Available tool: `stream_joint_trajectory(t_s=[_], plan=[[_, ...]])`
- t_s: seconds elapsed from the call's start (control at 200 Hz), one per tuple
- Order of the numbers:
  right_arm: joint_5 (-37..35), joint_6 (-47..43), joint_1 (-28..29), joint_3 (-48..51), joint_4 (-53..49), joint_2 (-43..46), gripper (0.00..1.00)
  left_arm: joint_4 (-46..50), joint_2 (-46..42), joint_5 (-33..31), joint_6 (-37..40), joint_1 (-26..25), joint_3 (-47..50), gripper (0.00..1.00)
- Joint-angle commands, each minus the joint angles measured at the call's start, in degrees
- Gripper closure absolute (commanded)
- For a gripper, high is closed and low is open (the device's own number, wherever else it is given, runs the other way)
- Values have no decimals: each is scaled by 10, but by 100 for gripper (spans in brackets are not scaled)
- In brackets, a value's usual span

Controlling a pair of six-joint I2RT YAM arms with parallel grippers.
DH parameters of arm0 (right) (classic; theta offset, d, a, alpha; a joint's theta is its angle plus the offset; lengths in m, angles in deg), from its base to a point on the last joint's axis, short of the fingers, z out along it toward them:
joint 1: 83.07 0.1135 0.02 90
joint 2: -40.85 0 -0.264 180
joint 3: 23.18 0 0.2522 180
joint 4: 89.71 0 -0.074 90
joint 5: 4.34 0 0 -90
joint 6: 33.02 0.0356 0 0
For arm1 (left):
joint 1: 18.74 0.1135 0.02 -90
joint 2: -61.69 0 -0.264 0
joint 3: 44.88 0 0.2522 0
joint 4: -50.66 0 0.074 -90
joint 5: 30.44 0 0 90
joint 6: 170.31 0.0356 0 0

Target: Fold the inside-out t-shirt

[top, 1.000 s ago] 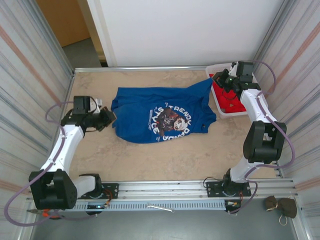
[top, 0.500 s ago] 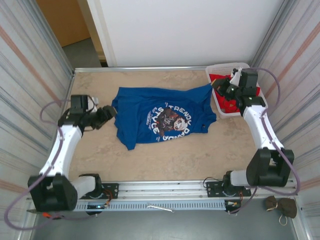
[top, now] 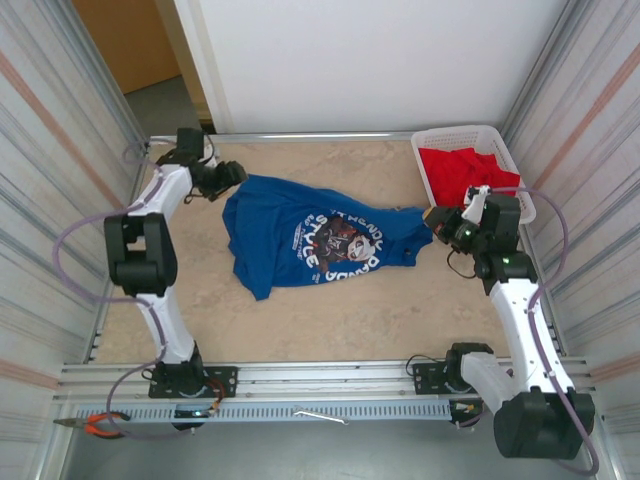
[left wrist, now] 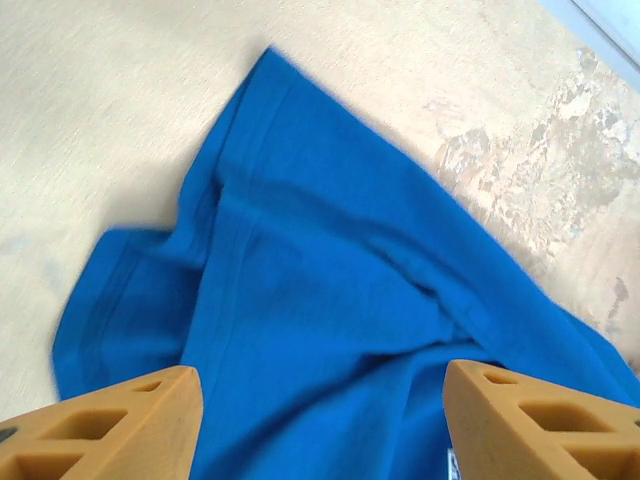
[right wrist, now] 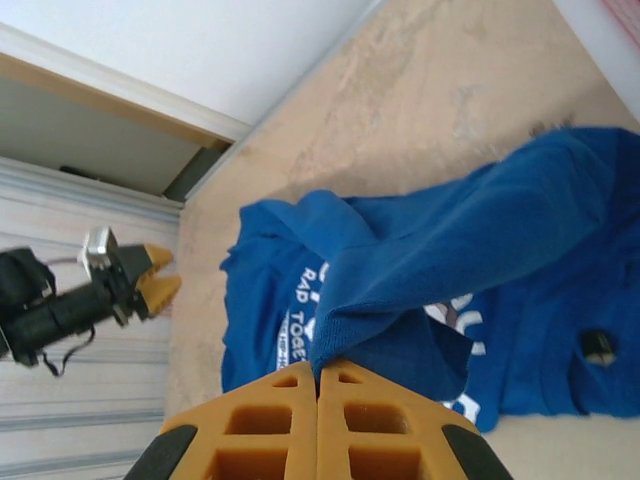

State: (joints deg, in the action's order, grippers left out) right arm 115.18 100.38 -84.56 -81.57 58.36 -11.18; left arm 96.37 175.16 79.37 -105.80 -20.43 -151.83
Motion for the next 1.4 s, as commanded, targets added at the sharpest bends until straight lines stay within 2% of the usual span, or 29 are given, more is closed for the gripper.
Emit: stream_joint_trajectory(t_s=[0.0, 0.225, 0.431, 1.032, 1.082, 1.162, 1.202, 1.298, 1.393], plan=[[-16, -7, 2, 17, -28, 17, 100, 58, 55, -33, 51, -19, -88, 36], [-12, -15, -4, 25, -24, 6, 100, 110, 179, -67, 82, -25, -230, 36], [-8, -17, -4, 21, -17, -10, 100, 117, 241, -91, 120, -33, -305, 43], [2, -18, -9, 8, -3, -26, 100, 124, 321, -90, 117, -38, -361, 50], [3, -18, -10, 6, -4, -26, 100, 123, 324, -88, 116, -39, -361, 57], [5, -17, -12, 3, -5, -26, 100, 117, 326, -81, 114, -39, -362, 81], [5, -17, -13, 1, -4, -28, 100, 114, 324, -80, 113, -39, -363, 90], [7, -13, -16, -11, 4, -37, 100, 105, 303, -77, 112, -39, -366, 100], [17, -6, -32, -42, 19, -68, 100, 95, 261, -77, 111, -38, -371, 100]])
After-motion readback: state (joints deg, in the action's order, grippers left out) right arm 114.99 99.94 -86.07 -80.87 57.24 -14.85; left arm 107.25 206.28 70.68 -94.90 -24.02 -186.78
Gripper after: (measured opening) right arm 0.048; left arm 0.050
